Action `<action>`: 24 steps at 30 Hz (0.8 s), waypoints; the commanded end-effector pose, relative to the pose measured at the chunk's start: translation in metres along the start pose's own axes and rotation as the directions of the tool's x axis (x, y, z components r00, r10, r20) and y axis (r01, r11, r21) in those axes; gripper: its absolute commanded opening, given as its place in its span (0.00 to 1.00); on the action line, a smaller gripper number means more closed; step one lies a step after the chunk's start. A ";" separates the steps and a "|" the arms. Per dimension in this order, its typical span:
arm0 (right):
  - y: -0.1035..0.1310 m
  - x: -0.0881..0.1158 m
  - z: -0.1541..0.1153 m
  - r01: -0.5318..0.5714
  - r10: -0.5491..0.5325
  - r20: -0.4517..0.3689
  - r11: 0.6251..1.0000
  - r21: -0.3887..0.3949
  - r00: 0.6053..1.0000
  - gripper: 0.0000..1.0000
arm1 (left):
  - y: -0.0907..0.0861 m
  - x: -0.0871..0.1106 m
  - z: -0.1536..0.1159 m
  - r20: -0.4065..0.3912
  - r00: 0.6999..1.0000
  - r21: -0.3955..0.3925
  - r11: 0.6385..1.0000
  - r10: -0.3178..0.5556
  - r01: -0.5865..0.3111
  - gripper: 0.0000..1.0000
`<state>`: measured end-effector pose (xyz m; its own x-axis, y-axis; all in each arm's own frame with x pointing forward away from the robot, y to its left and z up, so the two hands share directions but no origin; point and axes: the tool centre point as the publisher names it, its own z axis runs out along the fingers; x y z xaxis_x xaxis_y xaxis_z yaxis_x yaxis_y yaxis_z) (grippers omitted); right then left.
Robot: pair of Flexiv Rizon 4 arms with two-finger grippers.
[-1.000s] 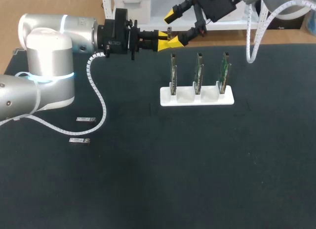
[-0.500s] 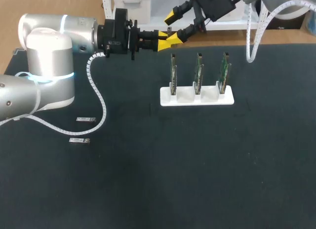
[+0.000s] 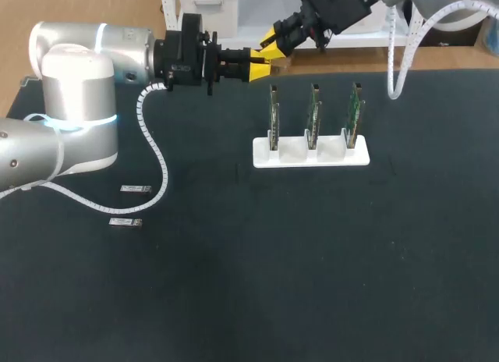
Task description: Pick up the optical module with the left hand, and insert it into the network port with the right hand.
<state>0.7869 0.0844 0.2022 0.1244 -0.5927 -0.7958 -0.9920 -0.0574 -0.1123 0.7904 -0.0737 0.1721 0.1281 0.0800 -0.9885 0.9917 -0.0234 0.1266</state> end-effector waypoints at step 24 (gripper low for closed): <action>0.004 -0.004 -0.003 0.005 -0.005 0.019 1.000 0.000 1.000 0.00 | 0.002 0.000 0.000 -0.001 1.000 0.004 1.000 0.001 -0.001 1.00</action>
<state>0.7837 0.0848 0.2069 0.1287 -0.5794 -0.8048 -0.9916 -0.0621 -0.1138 0.7910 -0.0734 0.1721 0.1265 0.0802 -0.9887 0.9919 -0.0219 0.1252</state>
